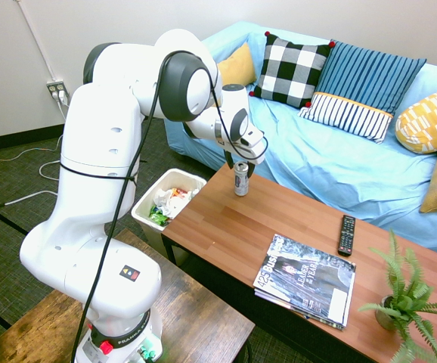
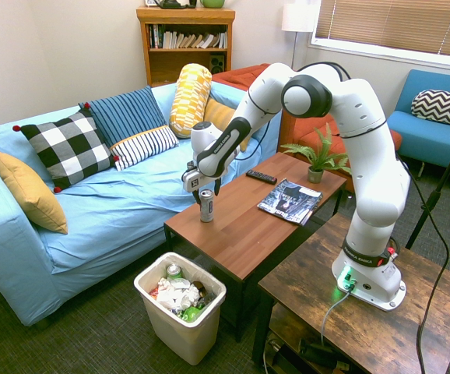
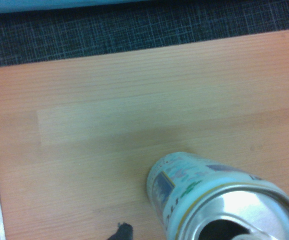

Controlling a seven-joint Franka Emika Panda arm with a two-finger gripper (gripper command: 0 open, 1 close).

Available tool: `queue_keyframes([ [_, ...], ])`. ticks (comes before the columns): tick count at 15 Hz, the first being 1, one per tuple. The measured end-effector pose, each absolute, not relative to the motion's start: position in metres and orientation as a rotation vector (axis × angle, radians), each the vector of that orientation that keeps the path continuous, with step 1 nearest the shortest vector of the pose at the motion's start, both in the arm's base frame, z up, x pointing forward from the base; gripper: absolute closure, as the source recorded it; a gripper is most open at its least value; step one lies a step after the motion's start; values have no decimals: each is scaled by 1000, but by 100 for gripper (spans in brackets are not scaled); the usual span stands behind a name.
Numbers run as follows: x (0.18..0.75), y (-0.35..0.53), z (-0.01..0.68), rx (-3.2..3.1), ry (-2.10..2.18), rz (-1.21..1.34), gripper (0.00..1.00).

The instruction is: Throw the can in the trash bin

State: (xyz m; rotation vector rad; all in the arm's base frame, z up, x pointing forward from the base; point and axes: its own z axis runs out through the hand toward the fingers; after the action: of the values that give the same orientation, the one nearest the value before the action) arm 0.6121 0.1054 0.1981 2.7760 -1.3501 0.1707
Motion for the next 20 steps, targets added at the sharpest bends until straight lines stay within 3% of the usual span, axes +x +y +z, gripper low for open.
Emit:
queue_keyframes([
  [14, 623, 99, 199, 2759, -1381, 178, 100],
  [20, 615, 139, 257, 2834, -1294, 268, 100],
])
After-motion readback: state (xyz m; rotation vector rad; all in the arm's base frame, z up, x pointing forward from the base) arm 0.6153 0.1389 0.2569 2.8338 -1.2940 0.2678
